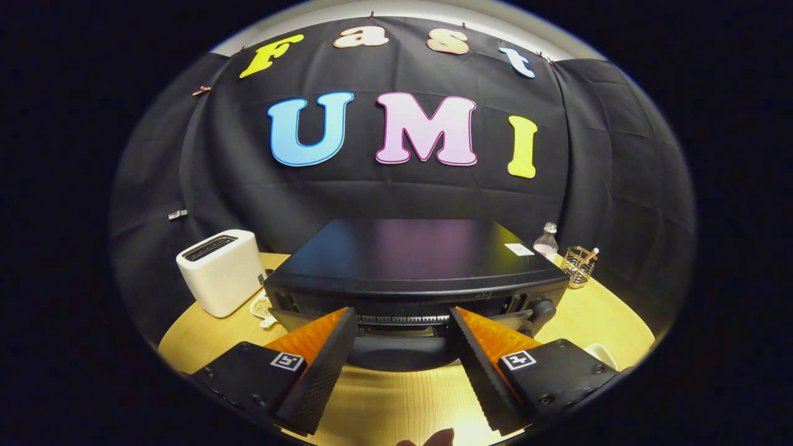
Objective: Open the toaster oven, put the food inside, and close the toaster oven door.
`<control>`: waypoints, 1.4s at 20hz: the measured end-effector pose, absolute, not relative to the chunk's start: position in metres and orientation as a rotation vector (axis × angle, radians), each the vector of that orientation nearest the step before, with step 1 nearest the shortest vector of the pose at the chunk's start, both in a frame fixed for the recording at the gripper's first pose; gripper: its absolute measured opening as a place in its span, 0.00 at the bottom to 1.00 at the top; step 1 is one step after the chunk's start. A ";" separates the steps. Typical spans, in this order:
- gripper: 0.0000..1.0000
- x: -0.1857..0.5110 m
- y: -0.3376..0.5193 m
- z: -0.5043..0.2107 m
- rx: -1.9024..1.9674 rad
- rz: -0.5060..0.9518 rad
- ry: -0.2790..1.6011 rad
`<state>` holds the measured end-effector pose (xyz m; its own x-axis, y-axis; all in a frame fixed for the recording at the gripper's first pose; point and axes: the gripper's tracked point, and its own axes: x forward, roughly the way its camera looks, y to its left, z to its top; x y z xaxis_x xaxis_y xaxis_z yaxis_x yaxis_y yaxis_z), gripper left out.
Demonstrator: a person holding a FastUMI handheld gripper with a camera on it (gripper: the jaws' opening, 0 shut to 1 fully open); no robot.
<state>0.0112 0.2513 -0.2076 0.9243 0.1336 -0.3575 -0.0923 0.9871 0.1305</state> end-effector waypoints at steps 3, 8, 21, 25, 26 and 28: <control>0.98 -0.007 0.251 -0.214 0.124 0.116 0.405; 0.99 -0.034 0.249 -0.230 0.140 0.122 0.459; 0.99 -0.091 0.253 -0.295 0.096 0.142 0.706; 0.99 -0.112 0.260 -0.330 0.089 0.179 0.826; 0.99 -0.115 0.261 -0.336 0.090 0.192 0.841; 0.99 -0.120 0.266 -0.338 0.088 0.224 0.855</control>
